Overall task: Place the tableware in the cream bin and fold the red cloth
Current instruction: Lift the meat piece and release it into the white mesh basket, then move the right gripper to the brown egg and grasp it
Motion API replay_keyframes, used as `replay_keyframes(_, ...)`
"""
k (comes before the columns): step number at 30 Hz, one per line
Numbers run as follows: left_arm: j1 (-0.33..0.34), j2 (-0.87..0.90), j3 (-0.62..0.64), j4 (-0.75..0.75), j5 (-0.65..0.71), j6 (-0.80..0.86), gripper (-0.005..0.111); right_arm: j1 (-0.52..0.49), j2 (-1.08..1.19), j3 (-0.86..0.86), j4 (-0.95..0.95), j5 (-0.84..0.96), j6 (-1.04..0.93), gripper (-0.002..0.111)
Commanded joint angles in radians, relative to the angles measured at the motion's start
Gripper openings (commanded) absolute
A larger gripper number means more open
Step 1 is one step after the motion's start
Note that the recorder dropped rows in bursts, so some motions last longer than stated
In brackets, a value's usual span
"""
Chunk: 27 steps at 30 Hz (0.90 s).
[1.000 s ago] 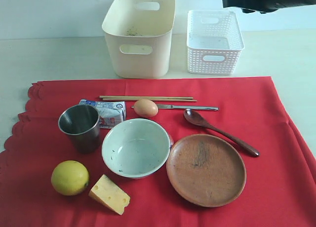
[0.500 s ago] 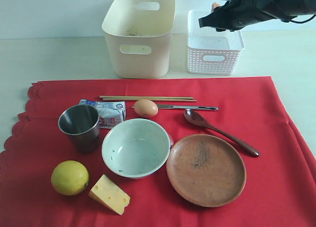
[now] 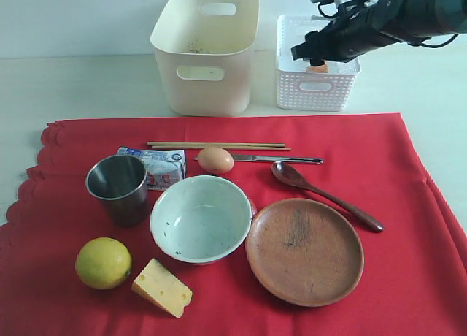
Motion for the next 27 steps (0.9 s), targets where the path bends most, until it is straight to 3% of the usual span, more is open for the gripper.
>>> replay_keyframes(1,0.002,-0.005,0.003,-0.003,-0.002,0.006,0.0,0.002,-0.037,-0.008,-0.004,0.068,0.001,0.073)
replay_keyframes(5,0.002,-0.005,0.003,-0.003,-0.002,0.006,0.0,0.002,-0.135,-0.008,-0.008,0.207,-0.001,0.072)
replay_keyframes(12,0.002,-0.005,0.003,-0.003,-0.002,0.006,0.0,0.002,-0.334,-0.008,-0.002,0.363,-0.018,0.059)
replay_keyframes(16,0.002,-0.005,0.003,-0.003,-0.002,0.006,0.0,0.002,-0.384,-0.008,0.105,0.523,-0.073,0.048)
replay_keyframes(19,0.002,-0.005,0.003,-0.003,-0.002,0.006,0.0,0.082,-0.38,-0.006,0.144,0.627,-0.139,0.029)
replay_keyframes(23,0.002,-0.005,0.003,-0.003,-0.002,0.006,0.0,0.204,-0.355,-0.006,0.139,0.632,-0.155,0.017)
replay_keyframes(27,0.002,-0.005,0.003,-0.003,-0.002,0.006,0.0,0.313,-0.285,-0.006,0.072,0.661,-0.131,0.018)
